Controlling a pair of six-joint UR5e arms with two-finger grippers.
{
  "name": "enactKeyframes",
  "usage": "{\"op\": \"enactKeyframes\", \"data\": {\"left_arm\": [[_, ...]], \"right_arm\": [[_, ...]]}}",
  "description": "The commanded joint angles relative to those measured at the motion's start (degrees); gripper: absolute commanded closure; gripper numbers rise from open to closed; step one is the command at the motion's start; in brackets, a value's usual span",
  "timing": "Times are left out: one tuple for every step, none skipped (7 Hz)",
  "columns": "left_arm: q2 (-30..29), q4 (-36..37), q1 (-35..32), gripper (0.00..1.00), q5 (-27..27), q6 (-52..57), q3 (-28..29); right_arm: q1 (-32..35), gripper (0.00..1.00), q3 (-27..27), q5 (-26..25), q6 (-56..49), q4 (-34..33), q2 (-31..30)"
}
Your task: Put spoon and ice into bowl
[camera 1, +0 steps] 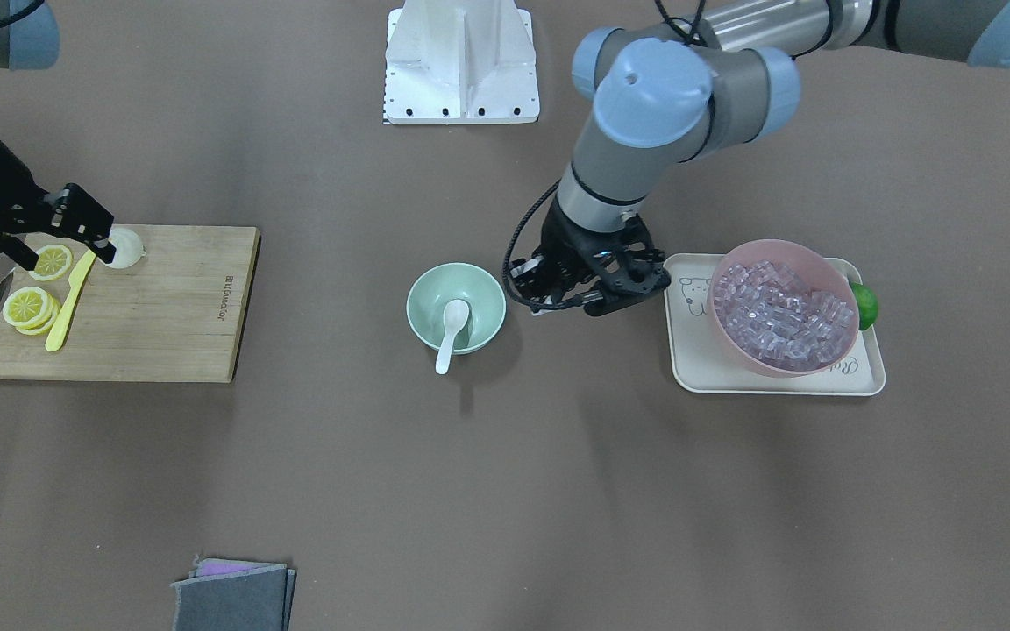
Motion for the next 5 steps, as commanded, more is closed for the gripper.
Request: {"op": "enactKeyframes", "data": {"left_arm": [[-4.24,-7.58,3.28,0.97,4.25,-2.66,9.11],[-3.81,-9.20,3.56,0.03,4.98,-3.03,9.06],[-3.28,-8.96,3.47,0.02,4.73,-2.94,7.76],[-0.23,-8.61,3.39,0.02,4.46,-1.64,3.91],[1.80,-8.26,3.39,0.02,3.16,-1.45,0.92]], "right_arm": [[4.05,0.00,0.57,1.41,-8.86,0.06,-5.08],[4.67,0.00,0.48,2.29,-8.98,-0.02,-5.18],[4.85,0.00,0.48,2.47,-9.07,-0.02,-5.27],[4.94,0.00,0.14,2.47,-9.59,-0.02,-5.27],[5.20,0.00,0.13,2.47,-9.77,-0.11,-5.27]]}}
